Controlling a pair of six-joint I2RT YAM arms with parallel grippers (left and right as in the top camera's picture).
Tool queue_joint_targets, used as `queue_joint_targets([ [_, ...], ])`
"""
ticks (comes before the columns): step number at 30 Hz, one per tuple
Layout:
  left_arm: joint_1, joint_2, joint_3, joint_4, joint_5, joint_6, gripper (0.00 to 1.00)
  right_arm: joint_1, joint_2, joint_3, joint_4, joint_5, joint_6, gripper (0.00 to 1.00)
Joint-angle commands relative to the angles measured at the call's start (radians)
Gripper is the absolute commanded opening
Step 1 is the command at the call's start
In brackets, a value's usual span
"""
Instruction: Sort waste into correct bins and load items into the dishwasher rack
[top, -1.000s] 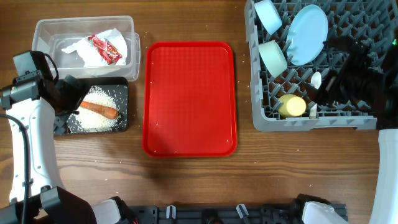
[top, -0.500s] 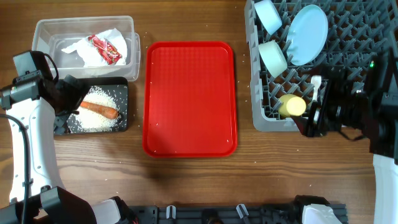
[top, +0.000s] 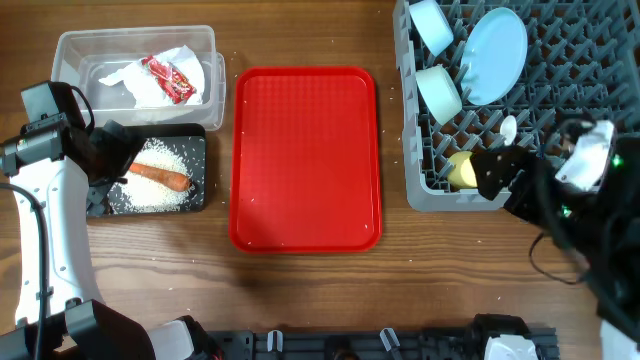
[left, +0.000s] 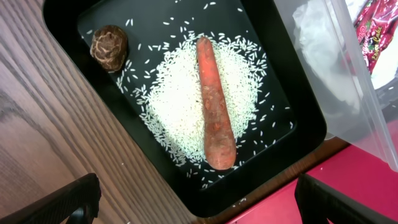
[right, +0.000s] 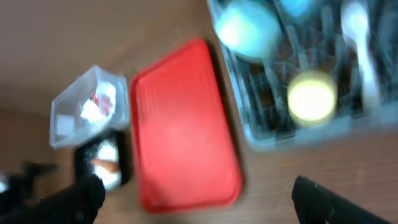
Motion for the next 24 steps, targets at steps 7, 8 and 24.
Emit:
queue_joint_targets([
  [7,0.005,0.005,0.008,0.001,0.003,-0.003,1.0,0.005,-0.319,-0.601,0.709,-0.127,-0.622,1.0],
  [8,0.005,0.005,0.008,0.001,0.003,-0.003,1.0,0.005,-0.367,-0.689,0.792,-0.126,-0.621,1.0],
  [24,0.005,0.005,0.008,0.001,0.003,-0.003,1.0,0.058,-0.875,-1.258,1.094,0.084,-0.501,1.0],
])
